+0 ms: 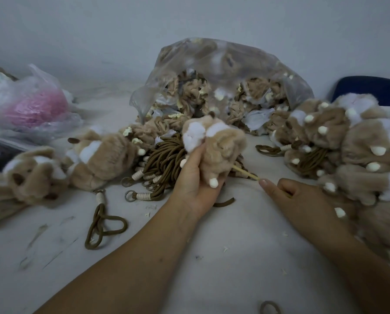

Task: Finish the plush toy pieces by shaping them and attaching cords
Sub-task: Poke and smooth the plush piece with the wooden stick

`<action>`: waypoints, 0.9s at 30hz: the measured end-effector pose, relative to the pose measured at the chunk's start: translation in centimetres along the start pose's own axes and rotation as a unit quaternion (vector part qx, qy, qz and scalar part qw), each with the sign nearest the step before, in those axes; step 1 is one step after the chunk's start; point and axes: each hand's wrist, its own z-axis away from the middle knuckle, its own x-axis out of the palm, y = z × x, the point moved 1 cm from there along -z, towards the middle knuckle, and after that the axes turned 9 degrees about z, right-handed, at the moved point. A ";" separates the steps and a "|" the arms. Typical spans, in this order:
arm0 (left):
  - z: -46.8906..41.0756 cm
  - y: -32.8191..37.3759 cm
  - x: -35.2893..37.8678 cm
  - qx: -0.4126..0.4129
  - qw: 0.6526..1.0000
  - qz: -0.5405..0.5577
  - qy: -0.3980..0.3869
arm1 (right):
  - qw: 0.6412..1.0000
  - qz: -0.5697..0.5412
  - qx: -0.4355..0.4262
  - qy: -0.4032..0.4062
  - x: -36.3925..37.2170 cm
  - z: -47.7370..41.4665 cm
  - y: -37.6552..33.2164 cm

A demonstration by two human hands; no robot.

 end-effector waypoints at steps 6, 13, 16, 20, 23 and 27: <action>0.6 -1.9 0.9 0.003 0.997 -0.077 -0.022 | 0.993 -0.090 0.063 0.040 0.1 -0.2 -0.2; 1.5 -3.9 1.3 -0.113 0.954 -0.279 0.006 | 0.978 -0.189 0.072 0.058 0.4 -0.3 -0.1; 2.7 -3.9 1.8 0.044 0.858 -0.511 -0.031 | 0.970 -0.216 0.104 0.049 0.6 -0.7 0.6; 3.0 -3.1 2.6 0.471 0.661 -0.577 -0.092 | 0.965 -0.241 0.095 0.040 0.7 -0.7 0.6; 2.1 -1.9 2.4 0.459 0.657 -0.597 -0.026 | 0.966 -0.238 0.088 0.044 0.6 -0.6 0.5; 1.5 -1.4 1.2 0.290 0.718 -0.633 0.000 | 0.976 -0.210 0.055 0.018 0.2 -0.3 0.1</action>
